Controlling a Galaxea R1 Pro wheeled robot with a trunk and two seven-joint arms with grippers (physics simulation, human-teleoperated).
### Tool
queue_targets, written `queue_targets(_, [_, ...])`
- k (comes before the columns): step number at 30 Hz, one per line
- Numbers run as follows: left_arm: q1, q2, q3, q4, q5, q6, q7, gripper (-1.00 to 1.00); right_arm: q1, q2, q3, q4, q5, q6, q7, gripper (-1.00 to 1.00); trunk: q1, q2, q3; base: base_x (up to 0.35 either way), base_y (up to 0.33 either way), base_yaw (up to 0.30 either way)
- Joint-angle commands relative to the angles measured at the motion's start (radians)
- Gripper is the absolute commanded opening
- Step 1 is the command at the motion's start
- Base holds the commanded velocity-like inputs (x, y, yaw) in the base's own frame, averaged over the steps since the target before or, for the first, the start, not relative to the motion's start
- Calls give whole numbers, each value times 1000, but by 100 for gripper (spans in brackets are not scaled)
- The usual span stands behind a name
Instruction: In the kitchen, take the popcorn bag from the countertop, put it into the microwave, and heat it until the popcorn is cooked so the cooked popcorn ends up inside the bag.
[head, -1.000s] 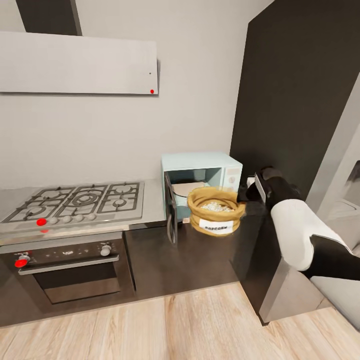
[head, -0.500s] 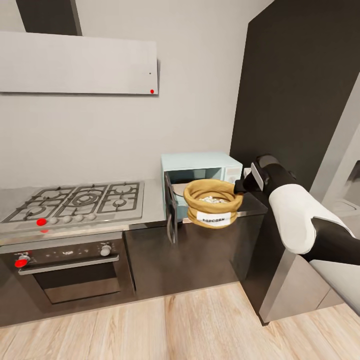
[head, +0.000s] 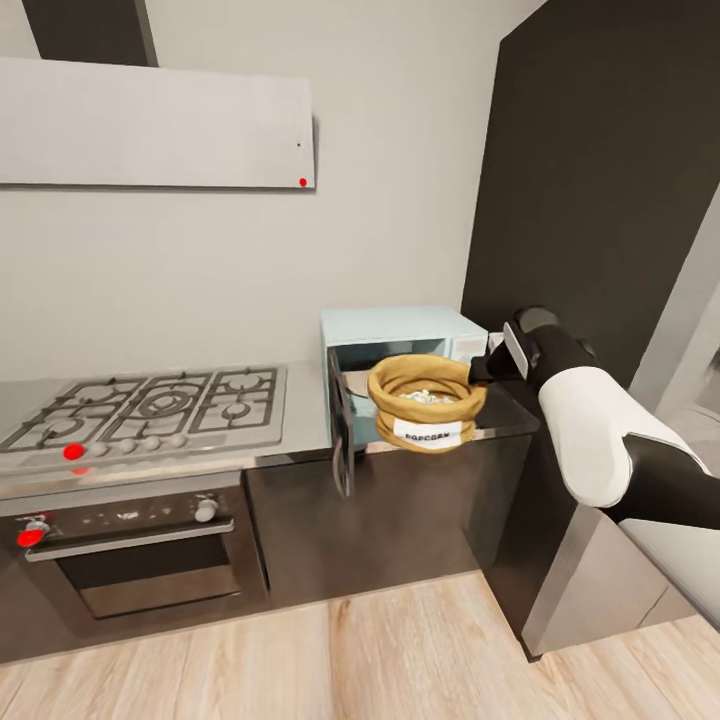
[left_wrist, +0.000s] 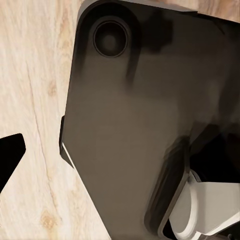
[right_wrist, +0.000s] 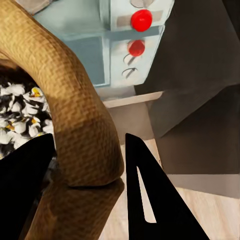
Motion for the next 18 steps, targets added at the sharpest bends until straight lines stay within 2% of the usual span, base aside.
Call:
queue_targets(1, [0, 0, 2, -1, 5, -1, 1, 100, -1, 1, -6, -1, 10, 3, 6, -100, 0, -1, -1, 44, 0, -121])
queue_targets(16, [0, 0, 3, -1, 5, -1, 1, 100, -1, 2, -2, -2, 12, 3, 3, -100, 0, -1, -1, 3, 0, -272])
queue_targets(18, [0, 0, 3, -1, 5, -1, 0, 100, -1, 2, -5, -3, 12, 3, 3, -100, 0, -1, -1, 0, 0, -140])
